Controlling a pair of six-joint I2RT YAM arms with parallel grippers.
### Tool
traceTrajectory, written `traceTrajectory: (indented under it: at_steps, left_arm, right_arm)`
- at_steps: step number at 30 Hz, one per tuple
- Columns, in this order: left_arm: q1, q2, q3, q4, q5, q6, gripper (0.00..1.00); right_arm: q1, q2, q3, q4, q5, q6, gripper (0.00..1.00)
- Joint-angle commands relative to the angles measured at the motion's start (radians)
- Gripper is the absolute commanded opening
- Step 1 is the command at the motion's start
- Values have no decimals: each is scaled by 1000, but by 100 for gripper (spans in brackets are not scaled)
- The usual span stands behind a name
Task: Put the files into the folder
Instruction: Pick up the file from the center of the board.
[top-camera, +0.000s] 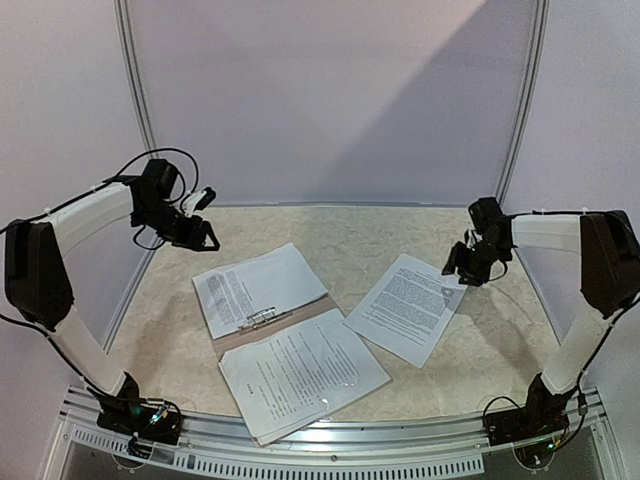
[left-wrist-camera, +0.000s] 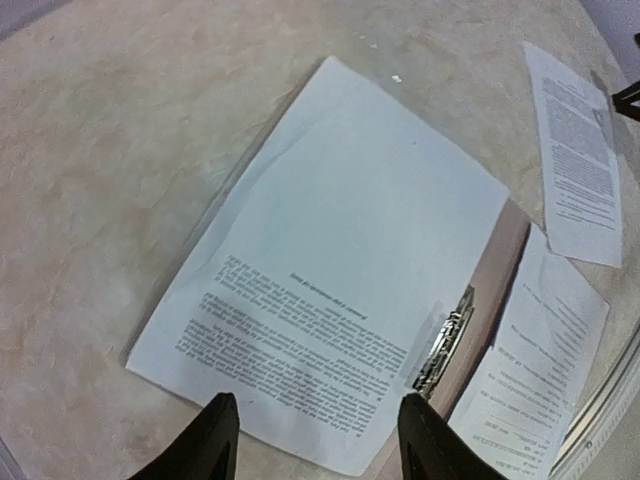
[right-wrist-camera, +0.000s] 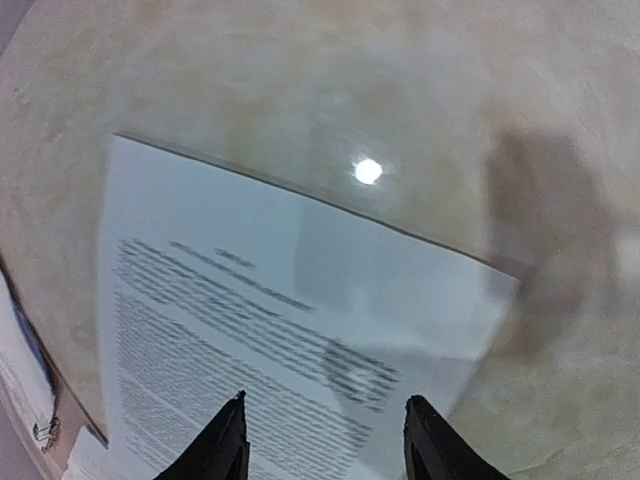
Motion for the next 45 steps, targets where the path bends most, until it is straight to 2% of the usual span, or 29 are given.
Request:
traceTrajectory:
  at_steps: [1, 5, 18, 24, 30, 32, 35, 36, 39, 41, 45]
  left_arm:
    - [-112, 34, 63, -60, 13, 47, 57]
    - [-156, 64, 83, -80, 56, 24, 57]
    - [-165, 53, 92, -97, 67, 18, 58]
    - [-165, 59, 88, -99, 68, 20, 58]
    - [-166, 59, 86, -97, 60, 26, 58]
    - [-166, 61, 89, -98, 57, 26, 58]
    - [-166, 60, 92, -100, 64, 27, 58]
    - [-166, 59, 94, -104, 69, 29, 58]
    - [-164, 53, 118, -134, 98, 62, 59]
    - [-165, 47, 154, -174, 133, 110, 62]
    - [-165, 44, 274, -328, 214, 273, 68]
  right_arm:
    - [-93, -63, -159, 84, 2, 54, 55]
    - [-154, -65, -245, 237, -97, 89, 59]
    - [-215, 12, -411, 609, -310, 255, 59]
    - [-218, 67, -518, 926, -413, 391, 58]
    - [-217, 129, -545, 1104, -464, 477, 51]
    - [-210, 152, -524, 1123, -477, 491, 42]
    - [-195, 182, -487, 1117, -497, 481, 9]
    - [-192, 183, -477, 1121, -504, 479, 2]
    - [-181, 142, -410, 1004, -509, 429, 0]
    - [-151, 58, -299, 748, -458, 285, 0]
    - [55, -105, 69, 177, -258, -180, 0]
